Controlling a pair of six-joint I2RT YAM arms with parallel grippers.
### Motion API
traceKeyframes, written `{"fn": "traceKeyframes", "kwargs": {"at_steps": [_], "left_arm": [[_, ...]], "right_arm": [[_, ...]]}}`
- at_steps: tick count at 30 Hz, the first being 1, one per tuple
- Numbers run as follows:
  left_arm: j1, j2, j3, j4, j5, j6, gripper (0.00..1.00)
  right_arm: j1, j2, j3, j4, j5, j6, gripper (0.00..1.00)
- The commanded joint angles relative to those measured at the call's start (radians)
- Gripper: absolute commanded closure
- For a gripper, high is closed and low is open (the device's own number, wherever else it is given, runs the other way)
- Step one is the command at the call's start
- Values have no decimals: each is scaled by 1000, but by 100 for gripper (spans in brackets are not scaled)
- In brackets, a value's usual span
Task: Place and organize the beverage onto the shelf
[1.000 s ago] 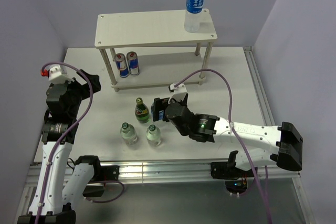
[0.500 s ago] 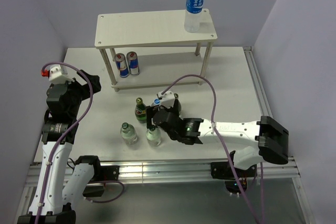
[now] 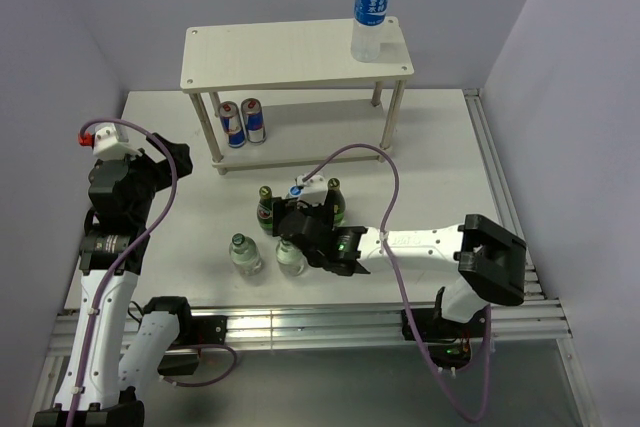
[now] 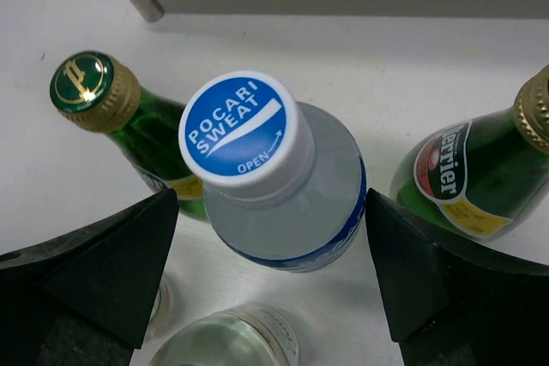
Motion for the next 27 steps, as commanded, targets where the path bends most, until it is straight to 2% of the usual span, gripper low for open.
{"fn": "traceKeyframes", "kwargs": {"at_steps": [1, 4, 9, 10, 13, 18, 19, 22, 27], "left_arm": [[5, -10, 5, 10, 7, 21, 1], [5, -11, 5, 8, 5, 19, 1], [5, -10, 5, 11, 5, 21, 1], [5, -11, 7, 10, 4, 21, 1], [5, -14, 5, 10, 4, 21, 1], [7, -15, 7, 10, 2, 21, 1], [5, -15, 7, 10, 1, 21, 1], [5, -15, 7, 8, -1, 21, 1], [7, -15, 7, 7, -1, 21, 1]], "right_arm": [[-3, 55, -13, 32, 91, 12, 5], [-5, 78, -29, 97, 130, -6, 9], [-16, 112, -3, 84, 139, -5, 21], [-16, 113, 0, 81, 142, -3, 32], [-17, 112, -4, 72, 144, 11, 52], [-17, 110, 8, 34, 141, 18, 71], [-16, 108, 8, 28, 142, 20, 81], [-16, 79, 19, -15, 151, 35, 100], [-11, -40, 78, -158, 179, 29, 100]]}}
